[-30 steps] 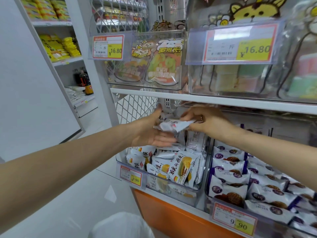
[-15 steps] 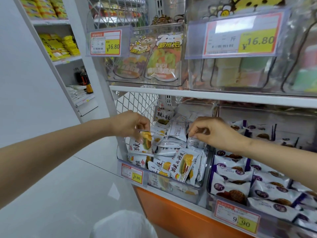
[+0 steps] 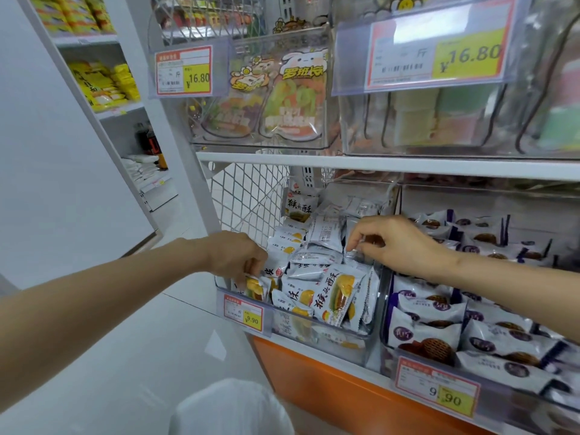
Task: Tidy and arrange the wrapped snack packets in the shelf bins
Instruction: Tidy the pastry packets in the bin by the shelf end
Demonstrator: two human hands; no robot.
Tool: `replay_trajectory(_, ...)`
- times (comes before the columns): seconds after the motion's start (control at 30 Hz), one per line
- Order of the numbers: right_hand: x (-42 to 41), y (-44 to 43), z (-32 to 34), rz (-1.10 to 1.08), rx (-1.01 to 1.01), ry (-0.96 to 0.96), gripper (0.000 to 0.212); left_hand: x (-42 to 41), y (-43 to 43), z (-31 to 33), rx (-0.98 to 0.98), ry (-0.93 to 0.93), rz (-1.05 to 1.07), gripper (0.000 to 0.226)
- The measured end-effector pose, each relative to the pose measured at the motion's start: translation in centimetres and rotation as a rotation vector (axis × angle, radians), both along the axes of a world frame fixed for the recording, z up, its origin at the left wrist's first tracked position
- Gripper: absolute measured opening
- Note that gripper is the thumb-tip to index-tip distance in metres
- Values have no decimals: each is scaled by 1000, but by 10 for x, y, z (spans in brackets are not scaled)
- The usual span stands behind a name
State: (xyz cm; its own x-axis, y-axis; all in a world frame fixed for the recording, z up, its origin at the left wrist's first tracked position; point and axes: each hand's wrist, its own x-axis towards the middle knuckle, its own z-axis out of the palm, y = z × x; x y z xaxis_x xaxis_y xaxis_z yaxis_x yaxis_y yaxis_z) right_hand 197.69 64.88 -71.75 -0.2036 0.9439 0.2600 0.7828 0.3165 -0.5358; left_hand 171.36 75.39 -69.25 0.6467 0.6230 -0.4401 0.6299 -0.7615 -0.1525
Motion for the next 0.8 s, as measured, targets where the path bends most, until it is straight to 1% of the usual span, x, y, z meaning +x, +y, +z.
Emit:
replay_trajectory(0.1,0,0,0,-10,0,-3,25,2,7,3,-87,-55,72,17)
replay_trajectory(0.17,0,0,0,-21,1,-6,24,3,7,1,-121,-41,100,14)
replay_trajectory(0.27,0,0,-1,-32,-6,-7,21,10,5,-4,-92,22,67,14)
replay_trajectory(0.4,0,-1,1,-24,-26,-21,21,20,0,-2,-50,114,37,18)
replay_trajectory(0.47,-1,-2,4,-17,-51,-33,21,20,-1,0,-76,117,44,19)
replay_trajectory(0.53,-4,-3,7,-3,-73,-56,17,19,-2,0,-98,101,50,18)
replay_trajectory(0.7,-22,-5,11,55,-103,-30,14,14,-1,-2,-93,92,33,17)
replay_trajectory(0.8,-39,2,14,82,-94,-95,15,9,2,-2,-101,69,11,17)
